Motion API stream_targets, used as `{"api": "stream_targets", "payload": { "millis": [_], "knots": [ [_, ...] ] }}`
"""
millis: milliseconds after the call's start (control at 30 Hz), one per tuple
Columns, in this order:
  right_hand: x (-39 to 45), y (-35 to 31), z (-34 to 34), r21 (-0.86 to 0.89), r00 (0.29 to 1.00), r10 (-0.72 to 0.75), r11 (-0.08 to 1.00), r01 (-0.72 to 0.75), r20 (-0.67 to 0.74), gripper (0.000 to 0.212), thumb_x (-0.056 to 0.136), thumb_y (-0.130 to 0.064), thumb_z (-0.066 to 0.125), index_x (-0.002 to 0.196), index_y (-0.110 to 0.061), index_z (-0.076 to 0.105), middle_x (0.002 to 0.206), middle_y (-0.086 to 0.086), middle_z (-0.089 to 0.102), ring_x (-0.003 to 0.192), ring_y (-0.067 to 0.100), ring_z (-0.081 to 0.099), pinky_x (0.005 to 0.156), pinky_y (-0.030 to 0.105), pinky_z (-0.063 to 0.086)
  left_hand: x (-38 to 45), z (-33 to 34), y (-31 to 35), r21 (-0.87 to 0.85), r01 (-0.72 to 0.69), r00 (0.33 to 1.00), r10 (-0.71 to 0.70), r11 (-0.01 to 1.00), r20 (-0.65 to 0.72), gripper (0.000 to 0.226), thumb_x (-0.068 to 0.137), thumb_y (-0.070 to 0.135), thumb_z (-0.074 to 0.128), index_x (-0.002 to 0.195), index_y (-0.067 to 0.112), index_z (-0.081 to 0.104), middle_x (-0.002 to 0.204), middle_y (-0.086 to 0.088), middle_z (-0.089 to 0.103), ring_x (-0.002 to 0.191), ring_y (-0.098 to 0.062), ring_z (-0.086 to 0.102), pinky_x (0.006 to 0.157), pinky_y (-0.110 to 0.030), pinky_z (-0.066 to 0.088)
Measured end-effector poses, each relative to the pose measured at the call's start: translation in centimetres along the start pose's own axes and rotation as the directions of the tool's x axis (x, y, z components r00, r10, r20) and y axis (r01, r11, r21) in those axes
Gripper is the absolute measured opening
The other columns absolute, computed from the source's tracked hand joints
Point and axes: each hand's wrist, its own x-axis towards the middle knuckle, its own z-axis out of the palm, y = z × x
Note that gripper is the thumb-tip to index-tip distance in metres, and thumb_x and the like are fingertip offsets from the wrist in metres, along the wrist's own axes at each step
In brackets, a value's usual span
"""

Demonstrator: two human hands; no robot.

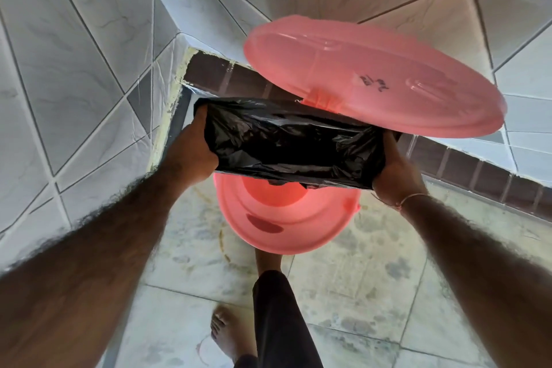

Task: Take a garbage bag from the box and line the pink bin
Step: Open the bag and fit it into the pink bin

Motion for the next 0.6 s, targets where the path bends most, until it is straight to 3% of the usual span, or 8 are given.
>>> {"api": "stream_targets", "payload": {
  "millis": [100, 167, 233, 333, 400, 600],
  "knots": [
    [-1.3, 1.2, 1.3, -0.184, 0.979, 0.001, 0.982, 0.037, 0.202, 0.097, 0.077, -0.006, 0.052, 0.147, -0.049, 0.0, 0.112, 0.025, 0.061, 0.095, 0.043, 0.063, 0.078, 0.045, 0.053, -0.4, 1.5, -1.2, 0.105, 0.042, 0.977, -0.063, 0.994, 0.202, 0.097, 0.073, -0.01, 0.045, 0.153, 0.029, 0.008, 0.114, -0.025, 0.057, 0.092, -0.039, 0.06, 0.06, -0.033, 0.047],
    [-2.3, 2.0, 2.4, -0.242, 0.968, 0.004, 0.969, 0.059, 0.252, 0.096, 0.079, -0.007, 0.051, 0.145, -0.052, -0.001, 0.106, 0.02, 0.061, 0.094, 0.042, 0.063, 0.078, 0.045, 0.054, -1.0, 2.4, -2.2, 0.107, 0.031, 0.968, -0.057, 0.994, 0.246, 0.096, 0.072, -0.01, 0.045, 0.153, 0.031, 0.013, 0.103, -0.02, 0.055, 0.083, -0.037, 0.057, 0.054, -0.029, 0.044],
    [-3.4, 2.5, 3.3, -0.246, 0.966, -0.001, 0.967, 0.067, 0.259, 0.09, 0.082, -0.008, 0.048, 0.144, -0.053, 0.0, 0.1, 0.015, 0.058, 0.091, 0.042, 0.063, 0.075, 0.043, 0.053, -1.6, 3.3, -3.3, 0.074, 0.025, 0.979, -0.039, 0.997, 0.201, 0.093, 0.071, -0.007, 0.046, 0.151, 0.031, 0.018, 0.1, -0.019, 0.057, 0.083, -0.038, 0.058, 0.057, -0.03, 0.046],
    [-4.9, 3.4, 4.5, -0.24, 0.973, -0.038, 0.966, 0.094, 0.229, 0.079, 0.086, -0.009, 0.045, 0.147, -0.042, 0.009, 0.1, 0.014, 0.056, 0.091, 0.042, 0.063, 0.073, 0.043, 0.052, -3.5, 4.8, -4.9, 0.048, -0.032, 0.994, 0.026, 0.998, 0.104, 0.079, 0.075, 0.003, 0.052, 0.145, 0.027, 0.025, 0.109, -0.02, 0.063, 0.1, -0.041, 0.06, 0.076, -0.036, 0.049],
    [-5.5, 3.9, 5.2, -0.243, 0.98, -0.063, 0.964, 0.108, 0.187, 0.072, 0.085, -0.009, 0.047, 0.146, -0.034, 0.016, 0.098, 0.014, 0.055, 0.088, 0.041, 0.064, 0.07, 0.044, 0.053, -5.1, 5.9, -5.7, -0.012, -0.054, 0.996, 0.055, 0.998, 0.065, 0.071, 0.077, 0.005, 0.056, 0.139, 0.025, 0.029, 0.108, -0.019, 0.064, 0.1, -0.04, 0.061, 0.08, -0.04, 0.051],
    [-6.9, 4.5, 6.6, -0.262, 0.974, 0.004, 0.963, 0.057, 0.226, 0.067, 0.072, -0.029, 0.075, 0.127, -0.022, 0.038, 0.101, 0.009, 0.051, 0.093, 0.038, 0.059, 0.066, 0.042, 0.052, -8.1, 8.0, -7.2, -0.081, -0.044, 0.999, 0.044, 0.996, -0.003, 0.07, 0.079, 0.023, 0.063, 0.139, 0.032, 0.029, 0.114, -0.008, 0.065, 0.101, -0.031, 0.064, 0.084, -0.047, 0.055]
  ]
}}
